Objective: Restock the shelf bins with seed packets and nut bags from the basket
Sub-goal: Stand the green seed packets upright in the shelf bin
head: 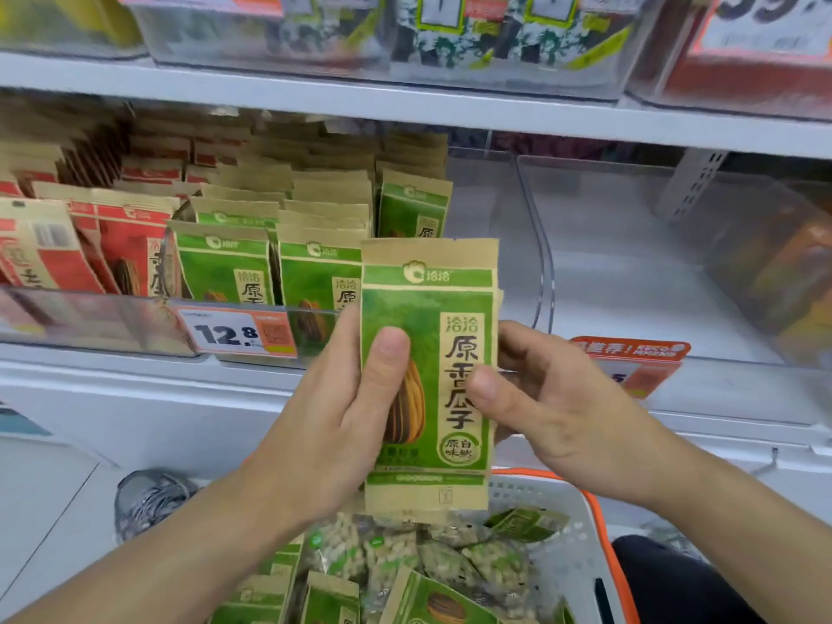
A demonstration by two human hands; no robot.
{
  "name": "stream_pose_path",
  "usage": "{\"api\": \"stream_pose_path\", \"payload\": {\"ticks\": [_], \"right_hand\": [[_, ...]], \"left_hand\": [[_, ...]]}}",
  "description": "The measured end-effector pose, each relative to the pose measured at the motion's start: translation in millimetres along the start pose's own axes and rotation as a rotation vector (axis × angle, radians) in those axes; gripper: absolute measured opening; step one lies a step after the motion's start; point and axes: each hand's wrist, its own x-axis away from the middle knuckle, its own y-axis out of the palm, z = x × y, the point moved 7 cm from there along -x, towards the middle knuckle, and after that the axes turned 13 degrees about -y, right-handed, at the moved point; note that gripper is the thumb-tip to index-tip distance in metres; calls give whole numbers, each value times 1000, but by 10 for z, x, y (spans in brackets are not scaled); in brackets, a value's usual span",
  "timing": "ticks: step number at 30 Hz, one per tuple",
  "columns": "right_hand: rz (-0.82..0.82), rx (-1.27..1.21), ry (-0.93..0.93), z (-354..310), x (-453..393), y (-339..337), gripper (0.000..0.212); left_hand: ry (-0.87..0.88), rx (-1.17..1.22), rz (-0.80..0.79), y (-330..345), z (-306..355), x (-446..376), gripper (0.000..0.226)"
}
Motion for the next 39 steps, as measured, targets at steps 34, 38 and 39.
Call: {"api": "stream_pose_path", "payload": {"ticks": [34,38,39], "right_hand": [[362,969,-65,-32,-1281,-459,59],[353,979,83,184,-1359,-491,68],[364,979,118,203,-1364,-511,69]], "left_hand": [[223,-863,285,-336,-158,-319,49],[199,-828,281,-351,-181,-329,50],[197,-825,280,-351,-187,-337,50]]}}
